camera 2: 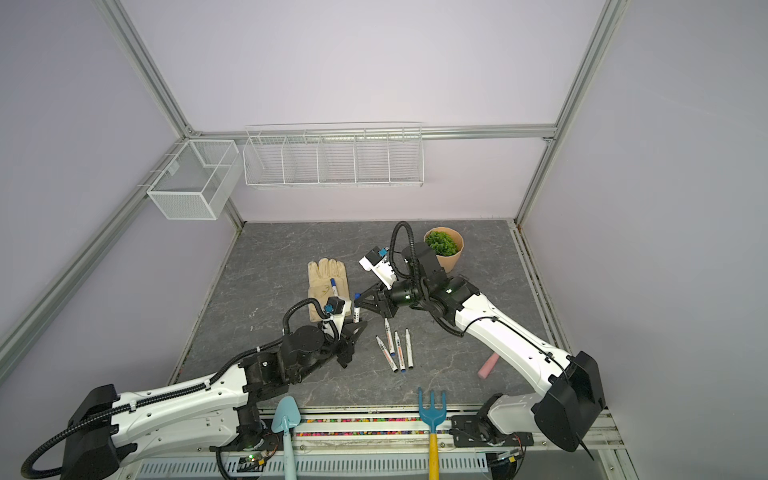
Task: Insert the pens into the pen caps
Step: 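Press the blue cap down onto the marker with the right gripper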
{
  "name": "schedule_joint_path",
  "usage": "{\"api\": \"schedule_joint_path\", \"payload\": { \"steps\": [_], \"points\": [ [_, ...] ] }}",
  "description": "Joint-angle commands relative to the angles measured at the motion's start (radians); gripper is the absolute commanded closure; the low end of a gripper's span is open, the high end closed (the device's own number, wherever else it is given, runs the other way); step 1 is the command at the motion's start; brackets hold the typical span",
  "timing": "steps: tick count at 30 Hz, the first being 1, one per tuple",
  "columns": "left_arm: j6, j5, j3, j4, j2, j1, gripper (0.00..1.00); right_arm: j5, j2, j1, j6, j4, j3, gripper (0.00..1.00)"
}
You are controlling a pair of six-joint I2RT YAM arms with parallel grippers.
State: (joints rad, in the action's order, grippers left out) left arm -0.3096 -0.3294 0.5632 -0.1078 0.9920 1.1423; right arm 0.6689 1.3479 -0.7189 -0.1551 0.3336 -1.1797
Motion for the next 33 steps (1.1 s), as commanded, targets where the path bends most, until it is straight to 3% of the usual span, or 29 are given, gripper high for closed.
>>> {"api": "schedule_joint_path", "payload": {
  "steps": [1,6,8,10,14,20,33],
  "points": [
    [0.057,-0.093,0.056,-0.261,0.004,-0.037,1.00,0.146,0.021,-0.087,0.042,0.262,0.029,0.89],
    [0.074,-0.089,0.051,-0.272,0.033,-0.031,1.00,0.063,-0.001,-0.080,0.032,0.249,0.004,0.86],
    [0.072,-0.086,0.037,-0.277,0.043,-0.025,1.00,0.013,-0.019,-0.069,0.008,0.220,-0.001,0.77],
    [0.061,-0.085,0.015,-0.285,0.051,-0.015,1.00,-0.043,-0.047,-0.048,-0.020,0.187,0.001,0.60],
    [0.017,-0.084,-0.026,-0.290,0.058,0.002,1.00,-0.086,-0.100,0.008,-0.053,0.135,0.012,0.50],
    [-0.039,-0.109,-0.072,-0.290,0.068,0.038,1.00,-0.128,-0.140,0.045,-0.049,0.120,-0.012,0.46],
    [-0.076,-0.125,-0.090,-0.305,0.091,0.070,1.00,-0.100,-0.010,0.026,-0.083,0.060,-0.093,0.50]
  ]
}}
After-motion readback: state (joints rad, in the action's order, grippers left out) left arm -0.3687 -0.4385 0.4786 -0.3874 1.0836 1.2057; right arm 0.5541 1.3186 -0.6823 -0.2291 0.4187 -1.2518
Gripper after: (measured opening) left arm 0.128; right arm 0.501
